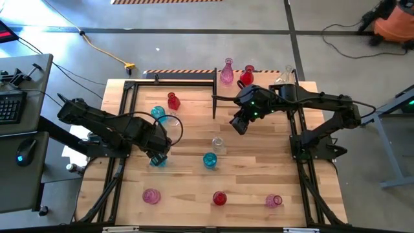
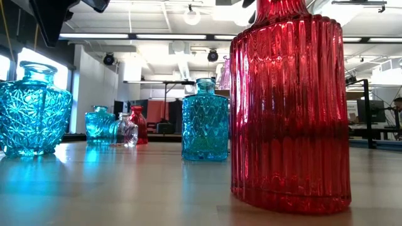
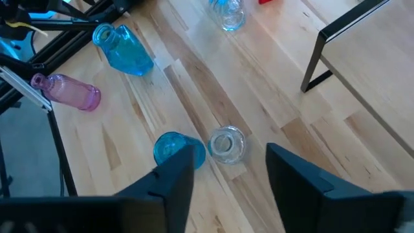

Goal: Sort vases onto shelf
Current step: Put the bottom left blue vase on the shelf

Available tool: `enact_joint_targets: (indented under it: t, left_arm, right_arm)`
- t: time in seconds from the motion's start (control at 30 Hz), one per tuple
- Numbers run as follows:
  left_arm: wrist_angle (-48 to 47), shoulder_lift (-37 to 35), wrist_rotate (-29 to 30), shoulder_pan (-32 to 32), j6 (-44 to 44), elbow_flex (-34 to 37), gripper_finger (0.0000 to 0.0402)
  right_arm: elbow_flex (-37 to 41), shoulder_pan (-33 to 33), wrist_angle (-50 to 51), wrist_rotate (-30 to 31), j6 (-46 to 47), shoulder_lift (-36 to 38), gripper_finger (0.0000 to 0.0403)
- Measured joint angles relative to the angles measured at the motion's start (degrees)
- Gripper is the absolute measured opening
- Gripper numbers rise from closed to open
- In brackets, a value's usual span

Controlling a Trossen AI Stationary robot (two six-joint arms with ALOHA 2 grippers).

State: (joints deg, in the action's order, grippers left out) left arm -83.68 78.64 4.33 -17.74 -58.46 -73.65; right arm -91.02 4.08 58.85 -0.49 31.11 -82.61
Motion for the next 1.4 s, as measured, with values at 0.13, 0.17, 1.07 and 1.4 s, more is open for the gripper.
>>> enact_joint_targets:
  t: [0.13, 0.17, 1.07, 1.4]
  left_arm:
    - [0.00, -0.01, -0.45, 0.02, -0.04, 0.00, 0.0113]
    - [-0.01, -0.01, -0.45, 0.02, -0.04, 0.00, 0.0113]
    - [8.44, -0.01, -5.55, 0.15, -1.05, 11.27, 0.0113]
    - [9.64, 0.01, -5.76, 0.52, -1.46, 13.09, 0.0113]
  right_arm:
    - [0.00, 0.00, 0.00, -0.01, -0.11, 0.00, 0.0223]
    - [0.00, 0.00, 0.00, -0.05, -0.09, 0.00, 0.0234]
    - [0.00, 0.00, 0.22, -1.05, -2.92, 0.00, 0.0333]
    - [0.00, 0.00, 0.19, -1.05, -3.04, 0.00, 0.0333]
